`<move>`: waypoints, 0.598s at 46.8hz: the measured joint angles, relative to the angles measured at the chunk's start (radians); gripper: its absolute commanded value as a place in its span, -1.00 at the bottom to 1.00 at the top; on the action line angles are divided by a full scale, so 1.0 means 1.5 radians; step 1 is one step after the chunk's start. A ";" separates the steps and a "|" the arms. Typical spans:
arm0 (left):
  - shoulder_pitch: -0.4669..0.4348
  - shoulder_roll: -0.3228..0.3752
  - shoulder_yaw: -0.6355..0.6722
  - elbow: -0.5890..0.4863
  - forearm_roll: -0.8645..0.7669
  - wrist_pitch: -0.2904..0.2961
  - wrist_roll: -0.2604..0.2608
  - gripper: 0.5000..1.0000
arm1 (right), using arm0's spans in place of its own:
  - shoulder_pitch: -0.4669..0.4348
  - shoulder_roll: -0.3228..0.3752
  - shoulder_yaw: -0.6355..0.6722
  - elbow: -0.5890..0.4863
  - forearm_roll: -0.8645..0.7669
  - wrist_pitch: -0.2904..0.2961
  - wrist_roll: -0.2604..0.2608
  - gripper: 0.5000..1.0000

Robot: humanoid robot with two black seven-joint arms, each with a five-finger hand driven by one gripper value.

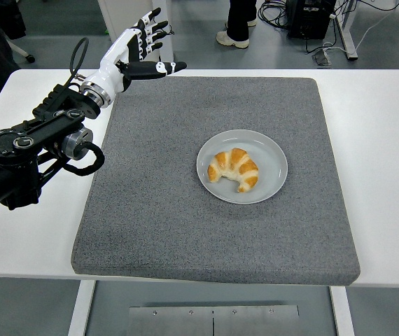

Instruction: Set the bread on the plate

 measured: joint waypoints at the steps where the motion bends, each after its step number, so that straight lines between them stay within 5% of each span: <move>1: 0.003 0.003 -0.009 0.005 -0.001 0.000 0.000 0.85 | 0.000 0.000 0.000 0.000 0.000 0.000 0.000 1.00; 11: 0.042 -0.005 -0.110 0.037 -0.048 -0.002 0.002 0.85 | 0.000 0.000 0.000 0.000 0.000 0.000 0.000 1.00; 28: 0.045 -0.063 -0.158 0.103 -0.147 -0.006 -0.002 0.85 | 0.000 0.000 0.000 0.000 0.000 0.000 0.000 1.00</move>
